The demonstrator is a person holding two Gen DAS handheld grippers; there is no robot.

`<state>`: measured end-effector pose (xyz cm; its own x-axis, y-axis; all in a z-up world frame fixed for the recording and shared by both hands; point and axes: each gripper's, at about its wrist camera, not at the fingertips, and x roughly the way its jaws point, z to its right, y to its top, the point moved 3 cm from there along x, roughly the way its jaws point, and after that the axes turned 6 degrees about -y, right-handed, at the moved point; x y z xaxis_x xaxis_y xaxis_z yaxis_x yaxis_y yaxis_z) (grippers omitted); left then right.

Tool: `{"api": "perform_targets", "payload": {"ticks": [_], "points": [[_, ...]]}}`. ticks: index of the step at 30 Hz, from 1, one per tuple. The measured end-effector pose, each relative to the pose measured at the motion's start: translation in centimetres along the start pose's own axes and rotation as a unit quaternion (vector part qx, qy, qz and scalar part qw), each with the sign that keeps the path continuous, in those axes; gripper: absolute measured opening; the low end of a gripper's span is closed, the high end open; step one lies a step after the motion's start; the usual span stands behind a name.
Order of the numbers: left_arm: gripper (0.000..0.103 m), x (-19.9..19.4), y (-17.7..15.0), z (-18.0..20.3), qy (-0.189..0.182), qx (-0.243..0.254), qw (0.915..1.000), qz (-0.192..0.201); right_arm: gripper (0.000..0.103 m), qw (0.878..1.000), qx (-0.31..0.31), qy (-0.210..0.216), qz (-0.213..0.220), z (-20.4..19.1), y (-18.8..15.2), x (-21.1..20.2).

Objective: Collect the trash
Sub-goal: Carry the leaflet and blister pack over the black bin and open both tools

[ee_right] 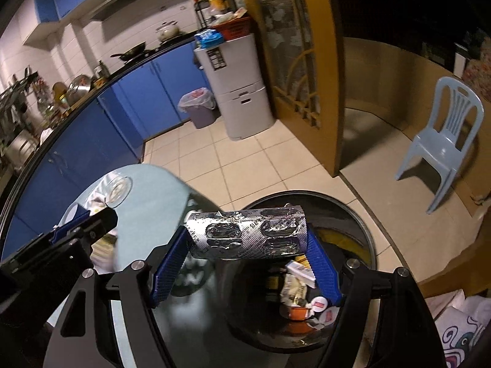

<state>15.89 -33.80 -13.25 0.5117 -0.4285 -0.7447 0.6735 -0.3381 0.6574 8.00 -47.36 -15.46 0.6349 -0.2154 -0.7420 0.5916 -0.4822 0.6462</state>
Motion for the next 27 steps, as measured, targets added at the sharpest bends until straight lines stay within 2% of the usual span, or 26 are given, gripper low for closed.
{"api": "perform_targets", "payload": {"ticks": [9,18,21,22,23,27], "points": [[0.034,1.1,0.8,5.3,-0.029,0.04,0.9988,0.0,0.072,0.999,0.032,-0.021,0.008,4.2,0.4,-0.5],[0.034,1.9,0.8,5.3,-0.022,0.033,0.9992,-0.012,0.072,0.999,0.047,-0.02,0.005,5.6,0.4,0.1],[0.04,2.0,0.7,5.0,-0.015,0.028,0.9994,-0.015,0.072,0.999,0.046,-0.015,0.002,5.4,0.2,0.4],[0.054,2.0,0.7,4.9,-0.013,0.026,0.9995,-0.014,0.072,0.999,0.046,-0.013,0.0,5.4,0.2,0.5],[0.063,1.8,0.7,4.8,-0.01,0.025,0.9996,-0.011,0.072,0.999,0.045,-0.011,-0.003,5.3,0.1,0.8],[0.065,1.4,0.7,4.5,-0.004,0.023,0.9997,0.0,0.073,0.999,0.05,-0.01,-0.013,5.2,0.0,1.5]]}}
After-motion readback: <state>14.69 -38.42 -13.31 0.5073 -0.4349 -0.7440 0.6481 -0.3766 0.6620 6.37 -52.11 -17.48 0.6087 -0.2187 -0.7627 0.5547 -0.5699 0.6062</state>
